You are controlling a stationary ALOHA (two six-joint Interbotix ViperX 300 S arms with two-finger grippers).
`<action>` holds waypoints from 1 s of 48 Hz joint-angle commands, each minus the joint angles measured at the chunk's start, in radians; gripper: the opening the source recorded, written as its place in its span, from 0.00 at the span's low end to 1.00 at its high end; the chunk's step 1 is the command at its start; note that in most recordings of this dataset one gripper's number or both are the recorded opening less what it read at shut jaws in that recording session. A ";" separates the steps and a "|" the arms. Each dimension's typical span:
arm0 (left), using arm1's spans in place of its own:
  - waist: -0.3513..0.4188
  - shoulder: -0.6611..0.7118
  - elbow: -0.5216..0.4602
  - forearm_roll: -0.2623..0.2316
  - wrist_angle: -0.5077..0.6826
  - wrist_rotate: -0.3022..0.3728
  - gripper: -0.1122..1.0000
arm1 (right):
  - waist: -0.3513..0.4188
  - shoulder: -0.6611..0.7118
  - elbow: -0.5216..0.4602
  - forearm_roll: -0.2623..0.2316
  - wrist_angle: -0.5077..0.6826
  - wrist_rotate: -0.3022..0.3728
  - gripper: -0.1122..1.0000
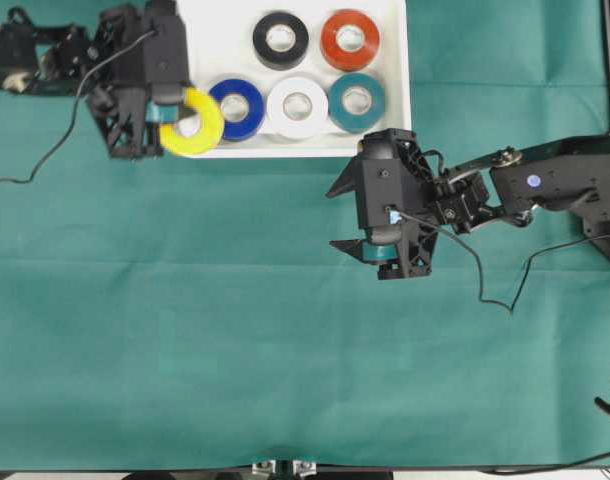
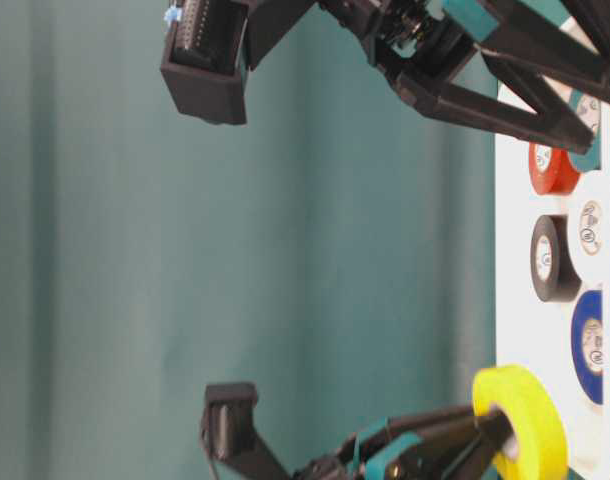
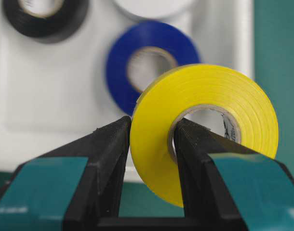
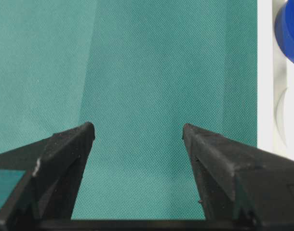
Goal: Put the tape alternately from left to right into the white case.
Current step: 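Carry the yellow roll into the tray's top-left corner and release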
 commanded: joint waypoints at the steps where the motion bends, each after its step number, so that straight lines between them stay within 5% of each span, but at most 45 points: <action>1: 0.037 0.021 -0.051 0.002 -0.018 0.038 0.08 | 0.003 -0.009 -0.015 -0.003 -0.003 0.000 0.83; 17: 0.156 0.135 -0.126 0.002 -0.054 0.170 0.08 | 0.003 -0.009 -0.014 -0.003 -0.003 0.000 0.83; 48: 0.238 0.264 -0.222 0.002 -0.069 0.238 0.08 | 0.003 -0.009 -0.008 -0.003 -0.003 0.000 0.83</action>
